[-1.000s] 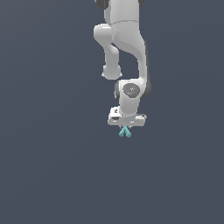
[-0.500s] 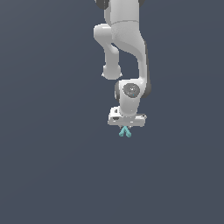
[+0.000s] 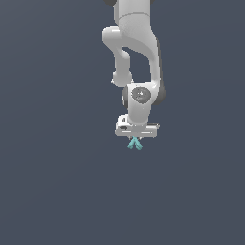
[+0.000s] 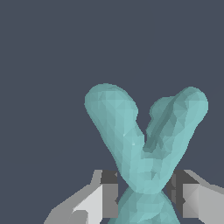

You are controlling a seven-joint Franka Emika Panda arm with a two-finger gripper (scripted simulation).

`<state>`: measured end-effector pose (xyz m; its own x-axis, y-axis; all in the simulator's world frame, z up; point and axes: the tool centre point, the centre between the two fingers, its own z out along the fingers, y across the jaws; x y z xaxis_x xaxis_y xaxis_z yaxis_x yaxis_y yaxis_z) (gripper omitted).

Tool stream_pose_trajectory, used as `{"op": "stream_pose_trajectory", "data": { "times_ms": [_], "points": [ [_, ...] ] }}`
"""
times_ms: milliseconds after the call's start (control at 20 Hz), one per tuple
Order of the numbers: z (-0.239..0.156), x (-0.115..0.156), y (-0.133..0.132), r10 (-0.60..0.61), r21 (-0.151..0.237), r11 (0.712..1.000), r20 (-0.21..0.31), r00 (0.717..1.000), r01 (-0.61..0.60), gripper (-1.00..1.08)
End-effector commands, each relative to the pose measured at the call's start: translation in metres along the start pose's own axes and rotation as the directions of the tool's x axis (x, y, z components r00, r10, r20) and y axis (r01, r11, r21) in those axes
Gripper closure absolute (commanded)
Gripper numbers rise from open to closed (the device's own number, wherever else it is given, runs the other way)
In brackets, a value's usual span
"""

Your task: Pick up the object and move it to a goal position.

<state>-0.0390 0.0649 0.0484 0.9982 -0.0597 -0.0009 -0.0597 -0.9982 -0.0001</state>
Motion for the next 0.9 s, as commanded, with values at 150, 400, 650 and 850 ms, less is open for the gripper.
{"op": "stream_pose_trajectory", "data": {
  "times_ms": [150, 400, 650, 850],
  "points": [
    [-0.036, 0.015, 0.018, 0.001, 0.0, 1.0, -0.001, 1.0, -0.001, 1.08],
    [-0.08, 0.034, 0.04, 0.001, 0.001, 1.0, -0.001, 1.0, -0.001, 1.08],
    [-0.129, 0.054, 0.063, 0.001, 0.001, 1.0, -0.001, 1.0, -0.001, 1.08],
    [-0.167, 0.071, 0.082, 0.001, 0.001, 1.0, -0.001, 1.0, -0.001, 1.08]
  ]
}}
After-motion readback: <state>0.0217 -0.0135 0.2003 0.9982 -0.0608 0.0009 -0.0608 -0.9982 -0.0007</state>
